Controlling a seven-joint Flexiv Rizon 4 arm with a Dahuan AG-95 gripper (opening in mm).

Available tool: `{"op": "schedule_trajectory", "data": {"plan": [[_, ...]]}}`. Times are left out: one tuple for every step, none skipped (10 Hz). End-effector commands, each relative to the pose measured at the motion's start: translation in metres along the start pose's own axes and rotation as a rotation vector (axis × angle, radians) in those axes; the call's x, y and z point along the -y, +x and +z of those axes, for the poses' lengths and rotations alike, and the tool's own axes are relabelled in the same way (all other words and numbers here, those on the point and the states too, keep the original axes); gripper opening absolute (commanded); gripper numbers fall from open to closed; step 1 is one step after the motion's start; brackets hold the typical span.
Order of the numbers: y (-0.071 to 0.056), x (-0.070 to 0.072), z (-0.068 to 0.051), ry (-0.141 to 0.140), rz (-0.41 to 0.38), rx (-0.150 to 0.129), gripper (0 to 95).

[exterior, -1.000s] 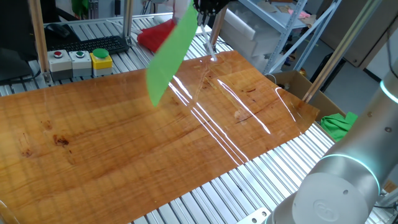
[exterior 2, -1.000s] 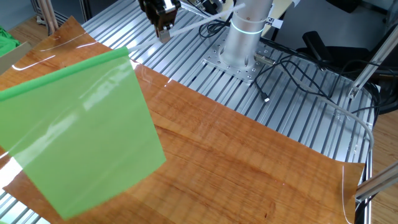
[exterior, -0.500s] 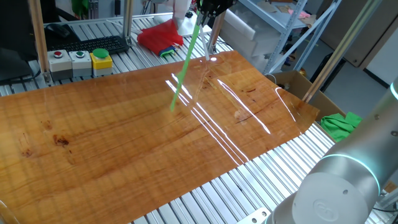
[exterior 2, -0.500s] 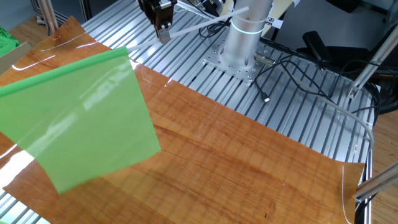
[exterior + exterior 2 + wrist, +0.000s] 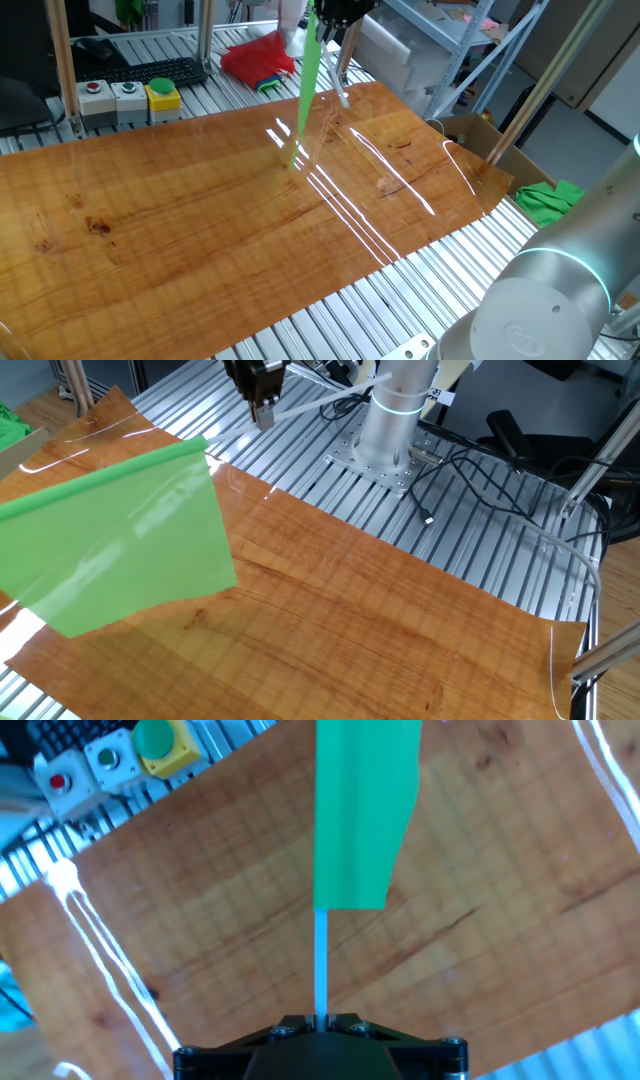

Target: Wave the flag

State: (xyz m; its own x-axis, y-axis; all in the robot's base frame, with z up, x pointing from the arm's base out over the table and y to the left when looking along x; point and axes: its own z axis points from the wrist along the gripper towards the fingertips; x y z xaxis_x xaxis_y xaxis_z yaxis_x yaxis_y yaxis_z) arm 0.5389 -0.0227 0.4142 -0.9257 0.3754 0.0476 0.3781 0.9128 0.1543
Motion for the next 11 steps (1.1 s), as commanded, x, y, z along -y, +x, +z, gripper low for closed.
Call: {"op": "schedule_trajectory", "data": {"plan": [[-0.001,0.0,0.0,0.524,-0.637,0.094,0.0],[-0.001,-0.001,0.0,0.523,-0.637,0.093,0.0],[-0.001,-0.001,0.0,0.523,-0.636,0.093,0.0],[-0.001,-0.001,0.0,0.521,-0.634,0.091,0.0],[-0.001,-0.001,0.001,0.518,-0.626,0.09,0.0],[-0.001,-0.003,0.003,0.506,-0.606,0.086,0.0],[-0.001,-0.003,0.004,0.485,-0.581,0.082,0.0],[0.0,-0.005,0.009,0.402,-0.496,0.064,0.0],[0.0,-0.005,0.014,0.328,-0.431,0.05,0.0],[0.0,-0.004,0.018,0.274,-0.388,0.037,0.0],[0.002,-0.003,0.02,0.276,-0.389,0.036,0.0]]}}
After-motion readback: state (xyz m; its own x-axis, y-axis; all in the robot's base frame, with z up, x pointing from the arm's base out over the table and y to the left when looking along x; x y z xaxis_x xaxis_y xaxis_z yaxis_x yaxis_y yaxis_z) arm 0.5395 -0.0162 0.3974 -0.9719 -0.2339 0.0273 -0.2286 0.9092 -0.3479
